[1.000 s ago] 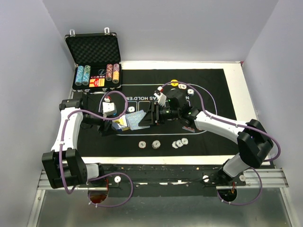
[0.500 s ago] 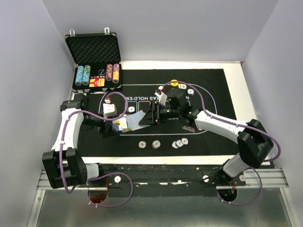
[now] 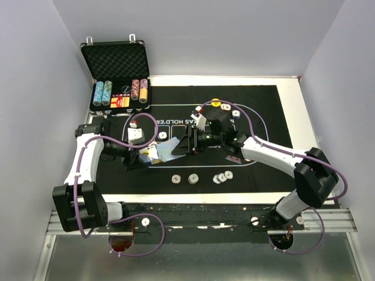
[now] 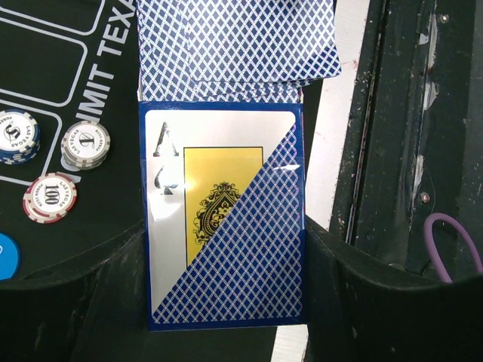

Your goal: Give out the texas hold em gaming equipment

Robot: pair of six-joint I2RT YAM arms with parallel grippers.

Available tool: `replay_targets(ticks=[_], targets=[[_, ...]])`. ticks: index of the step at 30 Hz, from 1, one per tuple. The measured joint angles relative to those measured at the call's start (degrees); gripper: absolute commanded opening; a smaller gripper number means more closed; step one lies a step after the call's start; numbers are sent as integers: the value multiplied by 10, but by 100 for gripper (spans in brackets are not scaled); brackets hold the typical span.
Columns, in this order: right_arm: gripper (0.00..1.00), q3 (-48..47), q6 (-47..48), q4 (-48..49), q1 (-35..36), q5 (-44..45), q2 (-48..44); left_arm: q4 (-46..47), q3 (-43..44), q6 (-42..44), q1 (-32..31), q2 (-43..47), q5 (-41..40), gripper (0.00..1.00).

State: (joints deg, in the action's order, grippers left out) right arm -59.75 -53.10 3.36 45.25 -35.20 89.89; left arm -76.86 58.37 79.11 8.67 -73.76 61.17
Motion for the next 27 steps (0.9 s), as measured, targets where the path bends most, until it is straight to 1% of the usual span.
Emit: replay_targets(ticks=[9, 12, 14, 21, 22, 23, 24, 27], targets=[[71, 8, 9, -13, -3, 1, -17, 0, 3, 1, 6, -7, 0, 12], [72, 10, 18, -34, -8, 2, -38, 0, 8, 1, 6, -7, 0, 12], [70, 14, 21, -38, -11, 2, -52, 0, 9, 1, 7, -7, 0, 12], [49, 21, 17, -47, -12, 7, -62, 0, 10, 1, 8, -7, 0, 12], [43, 21, 15, -47, -12, 7, -62, 0, 10, 1, 9, -7, 0, 12], [39, 21, 12, -46, -12, 7, -62, 0, 10, 1, 9, -7, 0, 12], [37, 21, 10, -45, -12, 7, -61, 0, 10, 1, 10, -7, 0, 12], [35, 21, 0, -38, -12, 8, -58, 0, 10, 1, 10, -7, 0, 12]])
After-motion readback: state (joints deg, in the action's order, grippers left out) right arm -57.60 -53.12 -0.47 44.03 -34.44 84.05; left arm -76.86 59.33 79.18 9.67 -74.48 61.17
